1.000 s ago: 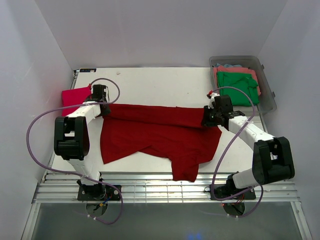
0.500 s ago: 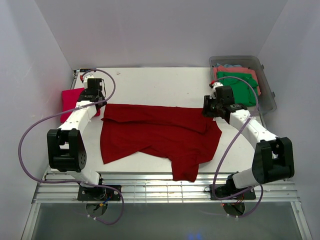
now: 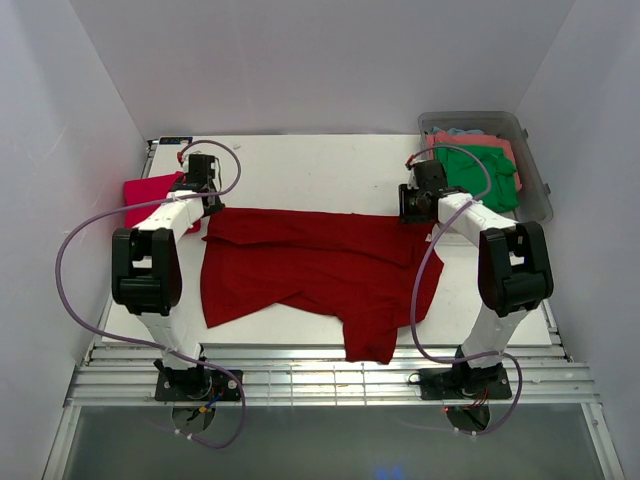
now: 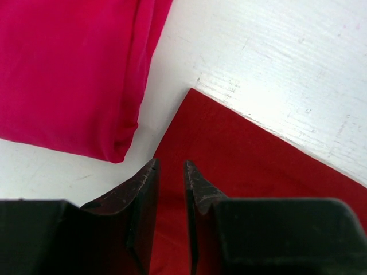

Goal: Fold and stack the t-shirts
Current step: Fold the tshirt

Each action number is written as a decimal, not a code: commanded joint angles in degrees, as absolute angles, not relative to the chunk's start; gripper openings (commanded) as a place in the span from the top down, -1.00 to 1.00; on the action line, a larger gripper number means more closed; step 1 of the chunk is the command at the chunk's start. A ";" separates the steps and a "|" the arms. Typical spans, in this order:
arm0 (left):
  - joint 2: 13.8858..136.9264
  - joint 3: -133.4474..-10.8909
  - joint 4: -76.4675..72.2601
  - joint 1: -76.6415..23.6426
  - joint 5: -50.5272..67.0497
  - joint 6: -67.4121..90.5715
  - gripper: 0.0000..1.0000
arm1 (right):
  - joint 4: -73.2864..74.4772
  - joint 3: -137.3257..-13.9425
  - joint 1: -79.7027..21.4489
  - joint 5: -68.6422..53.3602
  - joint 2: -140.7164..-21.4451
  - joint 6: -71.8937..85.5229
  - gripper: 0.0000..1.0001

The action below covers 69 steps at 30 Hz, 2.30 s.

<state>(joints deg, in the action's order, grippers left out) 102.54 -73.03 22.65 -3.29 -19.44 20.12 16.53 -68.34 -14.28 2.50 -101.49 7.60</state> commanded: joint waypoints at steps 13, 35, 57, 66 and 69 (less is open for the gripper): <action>106.43 -74.44 20.30 -3.43 -16.43 21.36 0.38 | 17.40 -72.78 -12.66 9.32 -105.38 5.62 0.18; 108.37 -74.44 20.21 -3.43 -17.14 20.57 0.40 | 18.19 -71.54 -12.30 6.50 -107.32 6.42 0.45; 108.02 -73.83 20.21 -3.43 -16.52 20.83 0.42 | 28.74 -59.35 -17.65 -2.37 -86.85 11.06 0.78; 105.47 -69.44 18.90 -3.43 -16.08 20.92 0.43 | 32.86 -48.52 -30.48 -0.27 -73.57 21.00 0.78; 104.68 -68.38 18.63 -3.34 -15.82 21.09 0.44 | 33.49 -45.71 -33.65 1.93 -70.67 24.07 0.78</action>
<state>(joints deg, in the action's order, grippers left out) 108.99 -69.36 19.75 -3.29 -16.67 20.64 31.64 -47.48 -31.48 -0.34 -73.47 19.22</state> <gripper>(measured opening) 0.290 0.114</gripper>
